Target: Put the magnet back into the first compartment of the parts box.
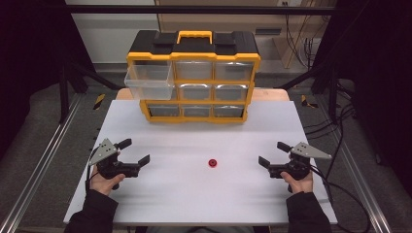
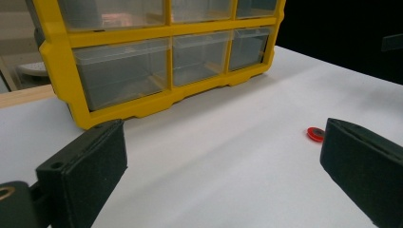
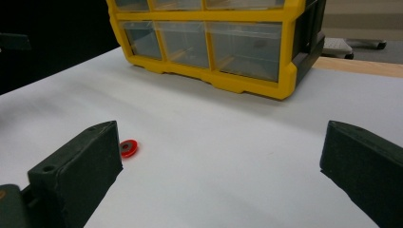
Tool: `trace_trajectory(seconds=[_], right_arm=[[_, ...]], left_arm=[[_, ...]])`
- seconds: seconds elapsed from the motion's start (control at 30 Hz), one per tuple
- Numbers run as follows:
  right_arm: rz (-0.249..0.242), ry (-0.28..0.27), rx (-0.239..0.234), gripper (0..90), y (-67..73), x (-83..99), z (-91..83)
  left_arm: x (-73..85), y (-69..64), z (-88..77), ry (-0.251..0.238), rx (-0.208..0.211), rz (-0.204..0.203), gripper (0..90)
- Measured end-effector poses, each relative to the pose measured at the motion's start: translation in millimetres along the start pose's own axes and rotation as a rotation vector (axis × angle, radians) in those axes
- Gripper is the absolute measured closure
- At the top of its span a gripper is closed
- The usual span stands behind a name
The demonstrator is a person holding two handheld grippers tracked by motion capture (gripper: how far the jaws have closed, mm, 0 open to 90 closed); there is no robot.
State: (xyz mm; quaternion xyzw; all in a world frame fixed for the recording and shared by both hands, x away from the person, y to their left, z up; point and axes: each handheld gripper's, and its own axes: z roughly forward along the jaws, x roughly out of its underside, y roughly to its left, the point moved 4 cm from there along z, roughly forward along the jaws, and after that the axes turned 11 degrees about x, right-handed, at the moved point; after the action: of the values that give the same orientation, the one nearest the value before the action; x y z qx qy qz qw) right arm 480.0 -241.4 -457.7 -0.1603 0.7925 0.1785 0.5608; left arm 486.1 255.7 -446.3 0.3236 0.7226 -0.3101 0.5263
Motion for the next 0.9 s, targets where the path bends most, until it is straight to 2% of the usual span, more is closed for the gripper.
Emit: trace_trajectory(seconds=[0.1, 0.57, 0.9], right_arm=[[-0.006, 0.007, -0.006, 0.5, 3.1, -1.3, 1.9], [-0.038, 0.039, -0.052, 0.5, 37.0, -9.0, 18.7], [-0.072, 0.085, -0.072, 0.8, 55.8, -8.6, 34.4]], left_arm=[[0.1, 0.2, -0.2, 0.0, -0.002, -0.001, 1.3], [0.6, 0.2, 0.5, 0.007, -0.006, 0.0, 1.4], [1.1, 0.6, 1.0, 0.012, -0.009, 0.0, 1.3]])
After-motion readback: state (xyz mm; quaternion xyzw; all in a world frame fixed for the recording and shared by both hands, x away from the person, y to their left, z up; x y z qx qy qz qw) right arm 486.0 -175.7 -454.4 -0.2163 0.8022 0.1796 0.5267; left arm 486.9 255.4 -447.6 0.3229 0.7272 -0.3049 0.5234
